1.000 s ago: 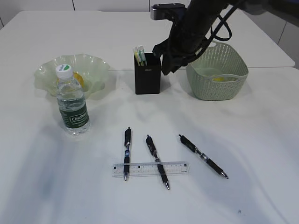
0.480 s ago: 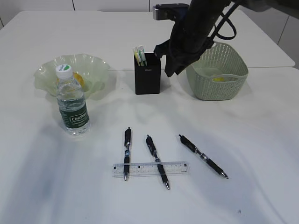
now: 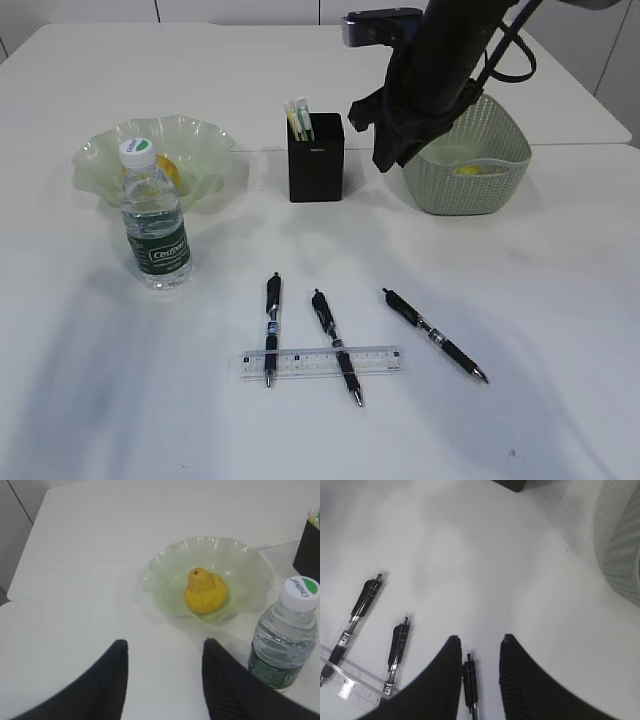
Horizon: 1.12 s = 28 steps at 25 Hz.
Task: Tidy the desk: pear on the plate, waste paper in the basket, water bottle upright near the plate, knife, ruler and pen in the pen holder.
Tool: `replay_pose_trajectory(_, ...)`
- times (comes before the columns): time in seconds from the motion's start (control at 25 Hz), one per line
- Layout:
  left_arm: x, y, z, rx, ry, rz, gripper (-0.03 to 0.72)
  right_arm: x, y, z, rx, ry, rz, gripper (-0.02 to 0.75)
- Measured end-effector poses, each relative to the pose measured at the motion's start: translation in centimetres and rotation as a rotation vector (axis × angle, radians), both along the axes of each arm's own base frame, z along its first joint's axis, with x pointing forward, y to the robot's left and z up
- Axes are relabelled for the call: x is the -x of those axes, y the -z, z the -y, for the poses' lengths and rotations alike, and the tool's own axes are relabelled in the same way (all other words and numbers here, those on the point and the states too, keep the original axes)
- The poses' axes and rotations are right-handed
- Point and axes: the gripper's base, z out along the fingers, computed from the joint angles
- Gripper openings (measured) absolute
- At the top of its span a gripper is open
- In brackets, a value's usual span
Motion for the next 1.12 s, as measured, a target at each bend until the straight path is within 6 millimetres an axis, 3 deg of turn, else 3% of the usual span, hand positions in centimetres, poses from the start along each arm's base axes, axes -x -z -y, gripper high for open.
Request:
replay_pose_trajectory(0.28, 0.1, 0.3, 0.0, 0.000, 0.001, -0.038, 0.341, 2.1, -0.9, -2.1, 0.021, -0.125, 0.014, 0.197)
replay_pose_trajectory(0.56, 0.2, 0.4, 0.0, -0.001, 0.001, -0.047, 0.341, 4.1, -0.3, -4.5, 0.063, -0.250, -0.001, 0.198)
replay_pose_trajectory(1.12, 0.3, 0.6, 0.0, -0.001, 0.002, -0.070, 0.341, 7.4, 1.0, -3.6, 0.107, -0.425, -0.070, 0.199)
